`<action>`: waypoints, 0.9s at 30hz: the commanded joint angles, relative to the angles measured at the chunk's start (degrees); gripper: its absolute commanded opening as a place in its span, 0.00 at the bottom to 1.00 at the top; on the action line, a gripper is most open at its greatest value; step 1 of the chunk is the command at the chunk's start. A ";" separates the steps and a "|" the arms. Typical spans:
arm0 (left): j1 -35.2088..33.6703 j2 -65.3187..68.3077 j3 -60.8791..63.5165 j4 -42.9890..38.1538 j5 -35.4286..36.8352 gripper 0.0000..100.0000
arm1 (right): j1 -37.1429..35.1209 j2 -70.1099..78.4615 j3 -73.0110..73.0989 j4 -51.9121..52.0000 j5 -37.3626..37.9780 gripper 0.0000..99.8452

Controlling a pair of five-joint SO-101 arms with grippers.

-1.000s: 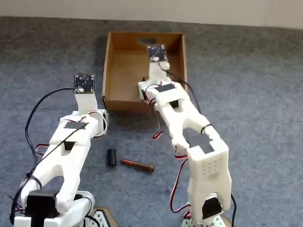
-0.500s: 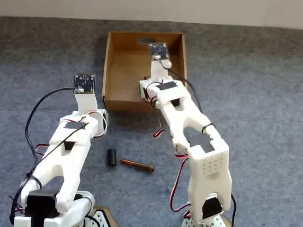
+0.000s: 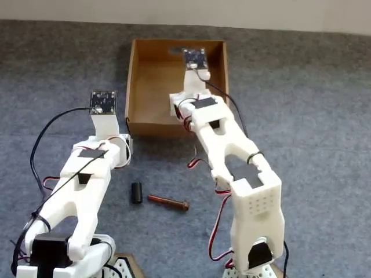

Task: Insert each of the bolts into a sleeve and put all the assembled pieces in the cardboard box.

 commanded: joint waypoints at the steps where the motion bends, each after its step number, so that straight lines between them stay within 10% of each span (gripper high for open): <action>1: -0.48 -0.04 -0.31 -1.05 -0.18 0.13 | 1.27 -1.89 -2.59 0.22 -0.62 0.16; 20: -0.92 -0.40 -0.66 -1.05 -0.35 0.13 | 0.22 -47.34 29.41 3.47 -0.26 0.12; 27: -13.05 -0.57 -3.03 -1.05 -0.09 0.13 | -4.79 -60.79 43.47 3.56 -0.35 0.12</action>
